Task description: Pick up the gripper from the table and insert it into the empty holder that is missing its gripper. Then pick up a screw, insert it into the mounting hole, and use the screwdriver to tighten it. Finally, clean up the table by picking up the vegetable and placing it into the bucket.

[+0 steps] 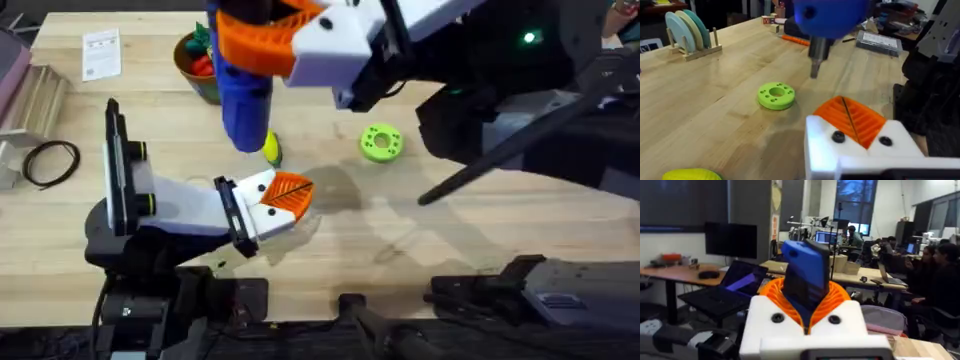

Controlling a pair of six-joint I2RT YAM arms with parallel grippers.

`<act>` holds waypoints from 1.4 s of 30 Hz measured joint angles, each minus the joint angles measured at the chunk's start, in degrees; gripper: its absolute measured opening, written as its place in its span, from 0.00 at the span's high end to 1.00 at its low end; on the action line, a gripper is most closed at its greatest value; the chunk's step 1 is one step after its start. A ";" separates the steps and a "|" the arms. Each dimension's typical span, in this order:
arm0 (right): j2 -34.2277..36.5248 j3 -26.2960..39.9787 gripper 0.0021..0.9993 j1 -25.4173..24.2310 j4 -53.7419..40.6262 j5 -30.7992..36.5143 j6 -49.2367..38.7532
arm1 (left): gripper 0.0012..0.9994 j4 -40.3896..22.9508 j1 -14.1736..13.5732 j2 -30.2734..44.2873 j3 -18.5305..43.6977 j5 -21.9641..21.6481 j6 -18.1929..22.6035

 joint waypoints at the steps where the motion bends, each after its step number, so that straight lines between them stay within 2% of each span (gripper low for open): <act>1: 0.00 0.00 0.98 0.17 -0.20 -0.43 -0.59 | 0.99 0.02 0.00 -0.02 -0.02 0.00 0.00; 12: 0.00 0.00 0.98 0.18 -2.53 -2.82 -1.98 | 0.99 0.02 0.00 -0.02 -0.02 0.02 0.00; 23: 0.16 -0.25 0.98 -3.35 1.80 -2.89 5.22 | 0.99 0.02 0.00 -0.02 0.00 0.00 0.00; 32: 4.46 -0.89 0.98 -3.12 3.51 -2.93 7.53 | 0.99 0.00 0.00 -0.02 -0.02 0.02 0.00; 42: 4.66 -0.98 0.98 -0.42 3.98 -2.98 8.00 | 0.99 0.00 0.00 0.00 0.00 0.13 0.00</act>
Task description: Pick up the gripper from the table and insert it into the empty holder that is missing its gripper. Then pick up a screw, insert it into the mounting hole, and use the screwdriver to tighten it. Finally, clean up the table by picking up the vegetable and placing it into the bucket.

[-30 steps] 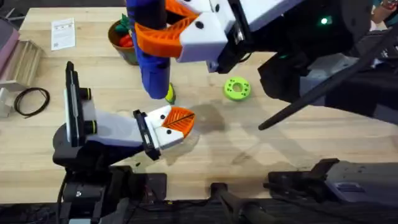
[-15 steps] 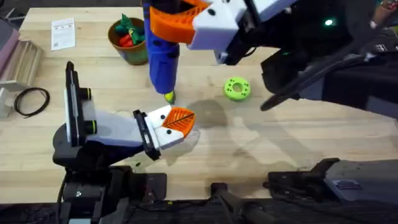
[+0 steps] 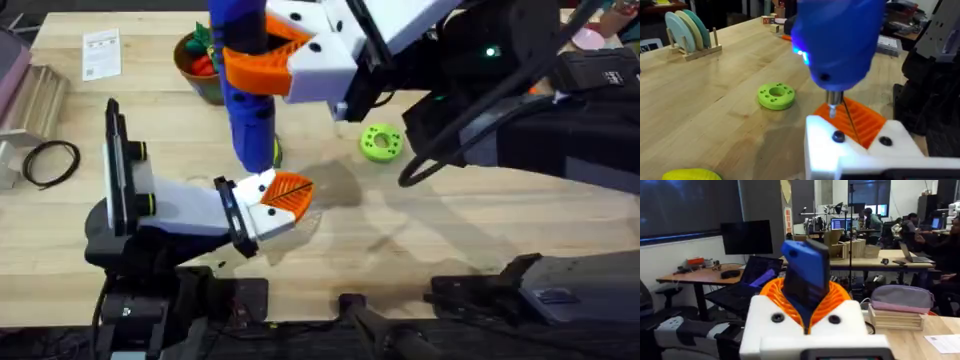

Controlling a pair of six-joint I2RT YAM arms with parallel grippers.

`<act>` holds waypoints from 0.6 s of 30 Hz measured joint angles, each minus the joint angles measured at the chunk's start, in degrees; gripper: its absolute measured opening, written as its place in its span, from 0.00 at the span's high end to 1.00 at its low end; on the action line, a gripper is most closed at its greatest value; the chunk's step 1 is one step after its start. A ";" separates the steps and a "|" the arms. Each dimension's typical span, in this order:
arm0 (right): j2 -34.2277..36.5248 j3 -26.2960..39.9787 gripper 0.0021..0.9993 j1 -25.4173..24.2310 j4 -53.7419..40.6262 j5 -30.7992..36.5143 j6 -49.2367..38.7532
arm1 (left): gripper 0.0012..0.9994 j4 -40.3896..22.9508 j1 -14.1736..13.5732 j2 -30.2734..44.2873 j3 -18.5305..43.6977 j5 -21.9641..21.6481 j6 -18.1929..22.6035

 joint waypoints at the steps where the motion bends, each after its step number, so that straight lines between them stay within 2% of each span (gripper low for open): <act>1: 0.00 0.00 0.98 0.09 -0.02 -0.03 0.02 | 0.99 0.00 0.00 -0.02 0.00 0.00 0.00; 18: 0.00 0.02 0.98 1.61 -1.26 -4.11 -0.85 | 0.99 0.00 0.00 -0.01 -0.01 0.02 0.00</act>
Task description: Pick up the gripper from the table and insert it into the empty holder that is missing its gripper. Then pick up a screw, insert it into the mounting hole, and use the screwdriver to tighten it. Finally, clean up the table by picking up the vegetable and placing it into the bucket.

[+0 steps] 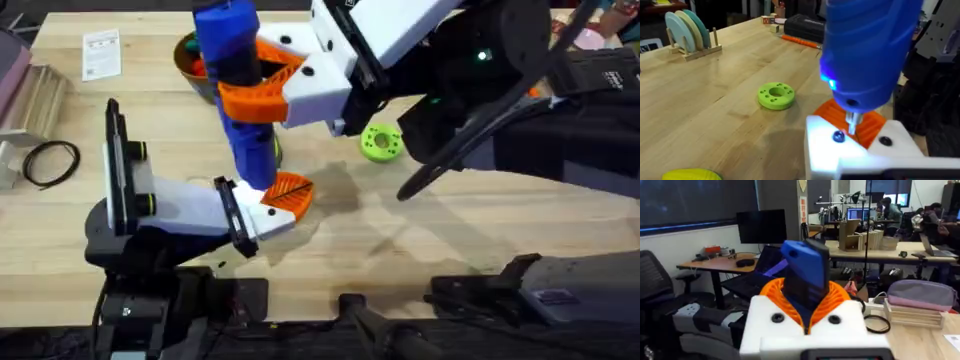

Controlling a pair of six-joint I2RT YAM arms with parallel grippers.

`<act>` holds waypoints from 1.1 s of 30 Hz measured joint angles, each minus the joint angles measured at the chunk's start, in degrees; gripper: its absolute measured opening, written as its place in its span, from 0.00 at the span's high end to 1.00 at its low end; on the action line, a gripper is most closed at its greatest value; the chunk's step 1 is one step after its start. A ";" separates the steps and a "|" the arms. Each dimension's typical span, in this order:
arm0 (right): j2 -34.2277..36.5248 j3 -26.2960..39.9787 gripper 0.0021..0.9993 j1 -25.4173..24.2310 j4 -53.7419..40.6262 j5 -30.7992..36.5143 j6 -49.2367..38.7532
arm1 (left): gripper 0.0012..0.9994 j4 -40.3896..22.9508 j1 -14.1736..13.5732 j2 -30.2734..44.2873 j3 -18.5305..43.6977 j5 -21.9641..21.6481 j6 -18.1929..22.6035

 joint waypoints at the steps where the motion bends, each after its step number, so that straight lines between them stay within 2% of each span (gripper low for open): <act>1: 0.00 0.00 0.98 0.03 0.05 -0.06 -0.09 | 0.99 0.02 0.00 0.01 0.01 0.00 0.00; 33: 0.00 0.02 0.98 1.06 -1.41 0.13 -4.34 | 0.99 0.00 0.00 -0.01 -0.01 0.00 0.00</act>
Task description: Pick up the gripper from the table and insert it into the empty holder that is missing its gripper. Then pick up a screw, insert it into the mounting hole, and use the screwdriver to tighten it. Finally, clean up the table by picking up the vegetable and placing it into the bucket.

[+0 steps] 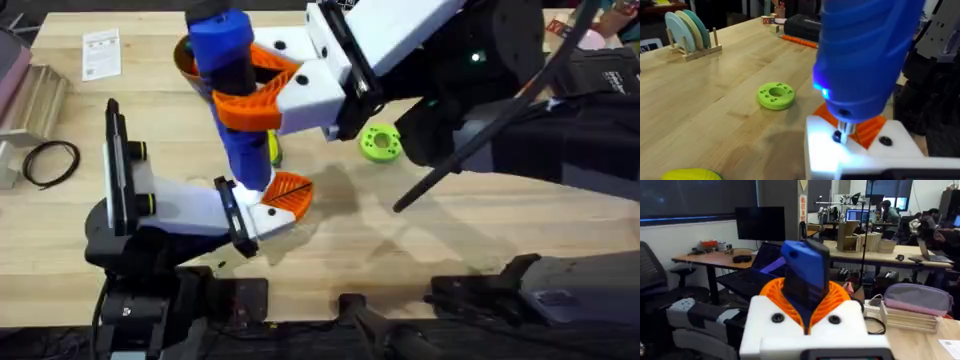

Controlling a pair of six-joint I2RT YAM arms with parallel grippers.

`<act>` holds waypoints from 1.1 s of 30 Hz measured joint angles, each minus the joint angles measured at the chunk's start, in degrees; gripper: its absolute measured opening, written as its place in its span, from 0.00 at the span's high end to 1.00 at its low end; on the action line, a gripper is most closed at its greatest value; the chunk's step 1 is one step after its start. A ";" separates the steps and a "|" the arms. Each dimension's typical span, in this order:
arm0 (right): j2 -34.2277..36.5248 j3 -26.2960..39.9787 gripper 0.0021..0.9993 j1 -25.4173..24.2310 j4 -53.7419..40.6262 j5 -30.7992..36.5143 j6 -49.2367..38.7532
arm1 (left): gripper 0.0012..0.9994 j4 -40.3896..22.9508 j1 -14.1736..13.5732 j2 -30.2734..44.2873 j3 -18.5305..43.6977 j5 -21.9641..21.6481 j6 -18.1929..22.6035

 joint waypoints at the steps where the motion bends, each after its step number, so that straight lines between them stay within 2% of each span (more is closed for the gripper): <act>1: 0.00 0.03 0.98 0.00 0.05 0.00 -0.08 | 0.99 0.00 0.00 0.00 0.02 0.00 0.00; 33: 0.00 1.11 0.98 -0.02 -2.36 -1.36 -1.37 | 0.99 0.00 0.00 0.00 0.02 0.00 0.00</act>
